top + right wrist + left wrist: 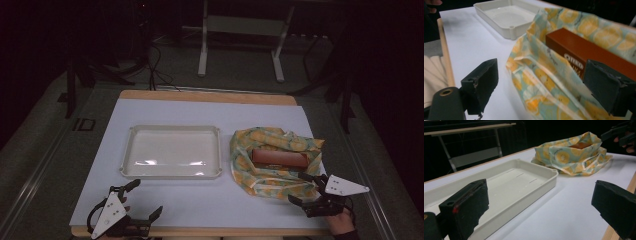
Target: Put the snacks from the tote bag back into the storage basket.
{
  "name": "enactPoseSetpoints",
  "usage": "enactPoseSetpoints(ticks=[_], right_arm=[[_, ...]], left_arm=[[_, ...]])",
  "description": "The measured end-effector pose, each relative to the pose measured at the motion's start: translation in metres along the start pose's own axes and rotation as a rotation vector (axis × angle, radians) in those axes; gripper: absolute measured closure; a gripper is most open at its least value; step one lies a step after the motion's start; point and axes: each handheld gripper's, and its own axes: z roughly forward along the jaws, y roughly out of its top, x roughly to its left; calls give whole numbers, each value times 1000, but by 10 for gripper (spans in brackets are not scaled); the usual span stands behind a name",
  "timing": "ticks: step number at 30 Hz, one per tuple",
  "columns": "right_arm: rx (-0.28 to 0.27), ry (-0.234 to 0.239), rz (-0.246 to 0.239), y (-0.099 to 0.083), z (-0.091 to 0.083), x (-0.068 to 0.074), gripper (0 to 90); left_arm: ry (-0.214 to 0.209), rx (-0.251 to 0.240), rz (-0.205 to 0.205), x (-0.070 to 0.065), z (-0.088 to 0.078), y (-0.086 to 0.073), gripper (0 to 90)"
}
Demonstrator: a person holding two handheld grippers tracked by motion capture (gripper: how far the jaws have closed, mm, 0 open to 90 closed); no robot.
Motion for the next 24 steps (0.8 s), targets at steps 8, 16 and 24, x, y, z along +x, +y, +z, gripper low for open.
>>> enactPoseSetpoints(ticks=[8, 16, 24], right_arm=[[45, -19, 37, -1, -6, -5, 125], [104, 43, 0, 3, -1, 1, 117], [127, 98, -45, 15, 0, 4, 118]], left_arm=[[-5, 6, -1, 0, 3, 0, 13], [-32, 25, 5, 0, 3, -2, 13], [-48, 28, 9, -2, 4, -2, 13]])
